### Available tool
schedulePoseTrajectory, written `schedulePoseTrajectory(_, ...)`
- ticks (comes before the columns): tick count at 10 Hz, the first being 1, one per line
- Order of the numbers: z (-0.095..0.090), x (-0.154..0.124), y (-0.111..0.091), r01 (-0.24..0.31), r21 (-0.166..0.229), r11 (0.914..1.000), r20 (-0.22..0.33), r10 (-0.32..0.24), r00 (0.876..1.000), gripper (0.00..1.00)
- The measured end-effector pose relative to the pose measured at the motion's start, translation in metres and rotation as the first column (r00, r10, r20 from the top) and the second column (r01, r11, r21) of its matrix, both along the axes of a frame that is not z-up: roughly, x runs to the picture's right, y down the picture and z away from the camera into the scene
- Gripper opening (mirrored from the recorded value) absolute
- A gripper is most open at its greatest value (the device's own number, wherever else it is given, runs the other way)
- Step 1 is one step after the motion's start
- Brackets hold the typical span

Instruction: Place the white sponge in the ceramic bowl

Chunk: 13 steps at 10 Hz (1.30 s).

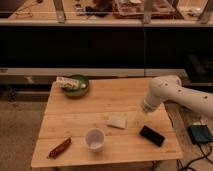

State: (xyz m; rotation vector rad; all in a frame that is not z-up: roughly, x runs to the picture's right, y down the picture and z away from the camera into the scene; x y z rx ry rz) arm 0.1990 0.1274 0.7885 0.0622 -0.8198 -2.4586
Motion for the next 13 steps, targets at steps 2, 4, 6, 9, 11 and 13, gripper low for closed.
schedulePoseTrajectory(2,0.000,0.000,0.000,0.000,0.000,1.0000,0.000,0.000,1.000,0.80)
schedulePoseTrajectory(4,0.000,0.000,0.000,0.000,0.000,1.0000,0.000,0.000,1.000,0.80)
schedulePoseTrajectory(6,0.000,-0.001,0.000,0.001,0.001,1.0000,0.002,-0.001,1.000,0.80)
schedulePoseTrajectory(9,0.009,-0.037,-0.001,0.049,0.030,0.9983,0.092,-0.052,0.994,0.80)
schedulePoseTrajectory(11,0.023,-0.061,0.013,0.074,0.021,0.9971,0.158,-0.076,0.984,0.80)
schedulePoseTrajectory(13,0.038,-0.076,0.025,0.084,0.016,0.9963,0.198,-0.086,0.976,0.80)
